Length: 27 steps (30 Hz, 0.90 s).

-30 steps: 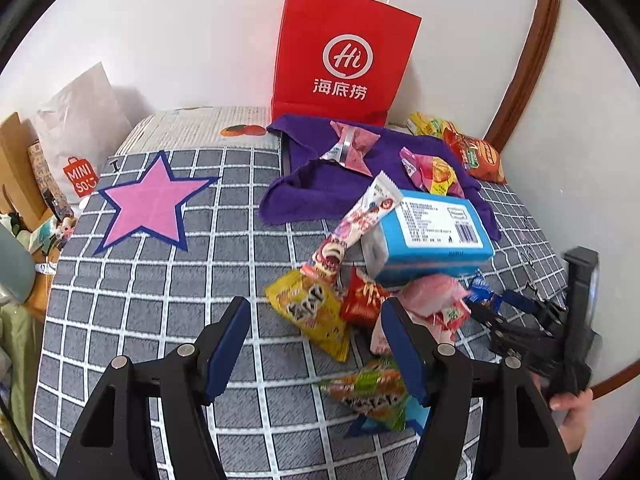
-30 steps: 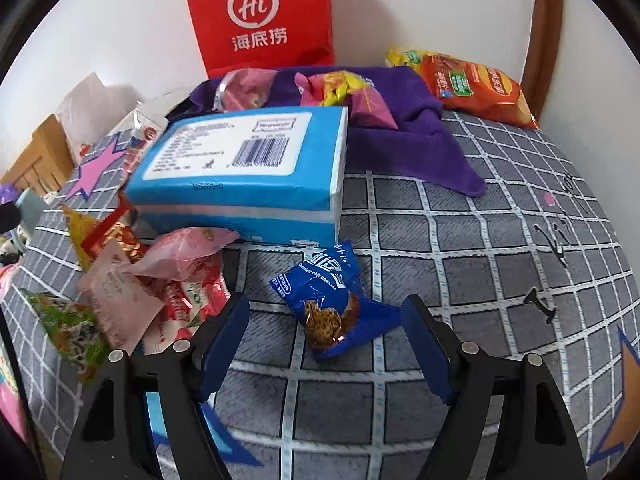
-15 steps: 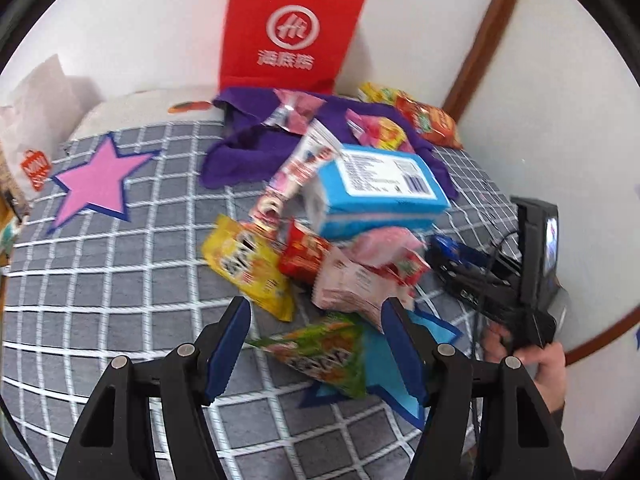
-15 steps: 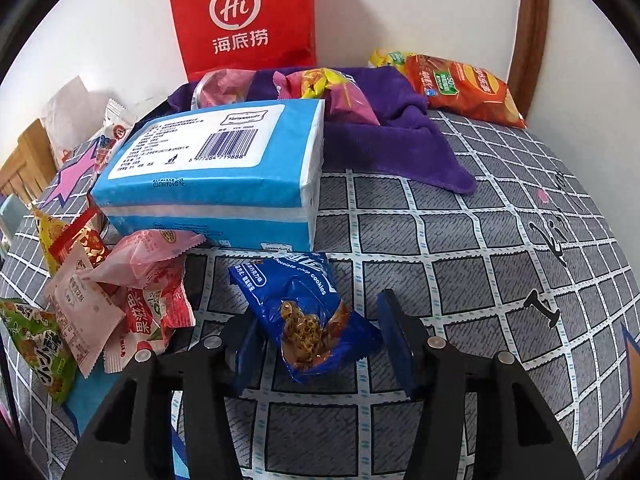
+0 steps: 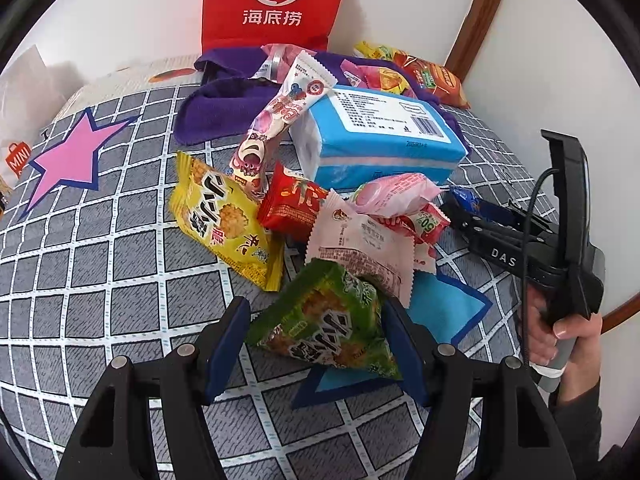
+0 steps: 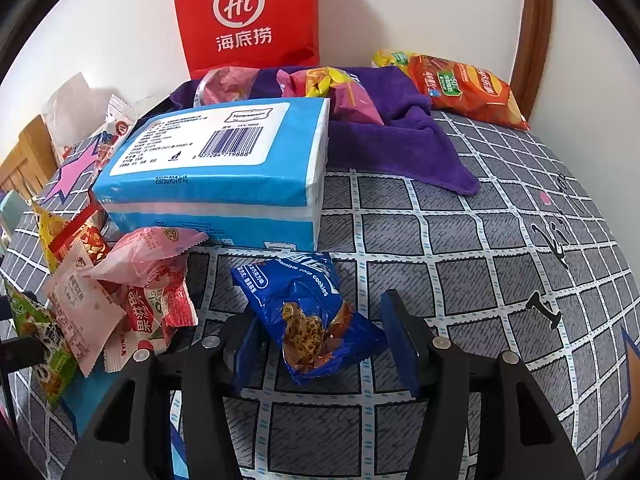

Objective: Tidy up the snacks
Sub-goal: 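Grasp the green snack bag with left tool while right tool grasps blue candy bag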

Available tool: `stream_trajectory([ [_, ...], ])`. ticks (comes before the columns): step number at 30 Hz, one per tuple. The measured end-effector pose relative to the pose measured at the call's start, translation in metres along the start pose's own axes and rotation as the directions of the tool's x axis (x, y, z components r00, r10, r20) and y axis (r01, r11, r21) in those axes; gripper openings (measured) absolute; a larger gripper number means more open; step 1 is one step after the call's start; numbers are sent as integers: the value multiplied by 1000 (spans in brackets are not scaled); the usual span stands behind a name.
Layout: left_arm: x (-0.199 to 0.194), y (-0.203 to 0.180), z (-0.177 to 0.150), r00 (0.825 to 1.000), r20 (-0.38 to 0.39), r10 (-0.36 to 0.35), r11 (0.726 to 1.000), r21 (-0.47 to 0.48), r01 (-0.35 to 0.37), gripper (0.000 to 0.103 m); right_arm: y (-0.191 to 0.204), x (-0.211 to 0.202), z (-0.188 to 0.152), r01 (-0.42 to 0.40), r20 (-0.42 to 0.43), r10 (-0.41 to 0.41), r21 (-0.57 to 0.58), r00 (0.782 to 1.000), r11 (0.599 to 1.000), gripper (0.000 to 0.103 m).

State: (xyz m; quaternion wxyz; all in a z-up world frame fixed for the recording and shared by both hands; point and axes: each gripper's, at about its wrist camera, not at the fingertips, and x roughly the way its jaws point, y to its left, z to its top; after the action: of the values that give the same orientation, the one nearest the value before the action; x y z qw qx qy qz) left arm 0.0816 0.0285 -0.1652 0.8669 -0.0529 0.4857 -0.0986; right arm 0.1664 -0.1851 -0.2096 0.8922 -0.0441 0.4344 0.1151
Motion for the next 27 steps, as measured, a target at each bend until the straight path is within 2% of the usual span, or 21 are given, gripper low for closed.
stream_trajectory([
  [4, 5, 1, 2, 1000, -3, -27, 999, -17, 27, 65, 1, 0, 0, 5, 1, -5, -5, 1000, 1000, 58],
  [7, 5, 2, 1, 999, -2, -32, 999, -36, 32, 61, 1, 0, 0, 5, 2, -5, -4, 1000, 1000, 57],
  [9, 3, 1, 0, 999, 0, -38, 999, -35, 38, 54, 1, 0, 0, 4, 2, -4, -5, 1000, 1000, 56],
  [11, 0, 1, -1, 999, 0, -40, 998, -41, 40, 42, 0, 0, 0, -4, 4, 4, 0, 1000, 1000, 56],
  [13, -4, 1, 0, 999, 2, -48, 997, -55, 48, 38, -1, 0, 0, -14, 6, 14, 7, 1000, 1000, 56],
  [23, -35, 8, 7, 997, 42, -70, 995, -68, 73, 37, -9, -3, -1, -52, 23, 51, 48, 998, 997, 42],
  [27, -40, 13, 16, 997, 50, -56, 996, -67, 59, 37, -7, -4, 0, -55, 25, 54, 45, 998, 997, 39],
])
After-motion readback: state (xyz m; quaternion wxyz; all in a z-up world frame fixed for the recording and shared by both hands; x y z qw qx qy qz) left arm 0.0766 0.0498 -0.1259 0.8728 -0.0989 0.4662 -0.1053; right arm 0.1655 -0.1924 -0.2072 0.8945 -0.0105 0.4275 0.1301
